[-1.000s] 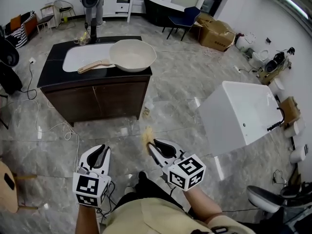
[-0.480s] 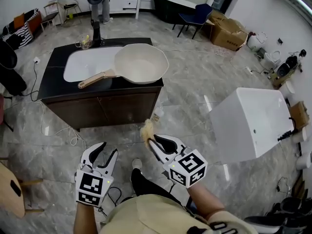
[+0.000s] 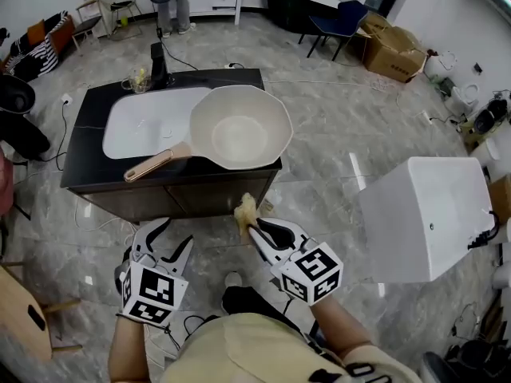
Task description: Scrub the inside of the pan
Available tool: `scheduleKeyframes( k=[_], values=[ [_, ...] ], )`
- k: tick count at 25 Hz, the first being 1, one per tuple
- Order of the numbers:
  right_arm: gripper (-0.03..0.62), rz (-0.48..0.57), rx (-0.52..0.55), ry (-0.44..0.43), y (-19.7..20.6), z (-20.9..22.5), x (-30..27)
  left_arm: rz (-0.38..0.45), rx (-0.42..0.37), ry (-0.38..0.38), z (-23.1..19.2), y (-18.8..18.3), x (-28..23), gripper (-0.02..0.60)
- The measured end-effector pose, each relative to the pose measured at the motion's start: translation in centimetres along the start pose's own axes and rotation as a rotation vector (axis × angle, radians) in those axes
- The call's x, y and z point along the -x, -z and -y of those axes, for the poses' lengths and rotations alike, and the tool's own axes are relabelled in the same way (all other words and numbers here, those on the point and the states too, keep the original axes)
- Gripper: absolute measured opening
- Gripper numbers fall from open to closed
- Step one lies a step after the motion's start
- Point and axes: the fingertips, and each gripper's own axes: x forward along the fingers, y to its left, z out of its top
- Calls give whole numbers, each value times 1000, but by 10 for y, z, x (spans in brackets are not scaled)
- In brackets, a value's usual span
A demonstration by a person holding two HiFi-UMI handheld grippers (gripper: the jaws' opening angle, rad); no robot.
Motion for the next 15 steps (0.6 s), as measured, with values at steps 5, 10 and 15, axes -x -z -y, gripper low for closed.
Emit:
scheduleKeyframes(
  k=[5,10,15],
  values=[
    [67,2,-9,1,-11,30,-20,-49,-51,9,-38,-16,-35,213],
    [67,6,2,16,-20,51,-37,-85,-118,16,-65,-29,-60,213],
    [67,16,-2,48,-36,71,-51,-133,-150,86,-88,-38,-93,213]
  ],
)
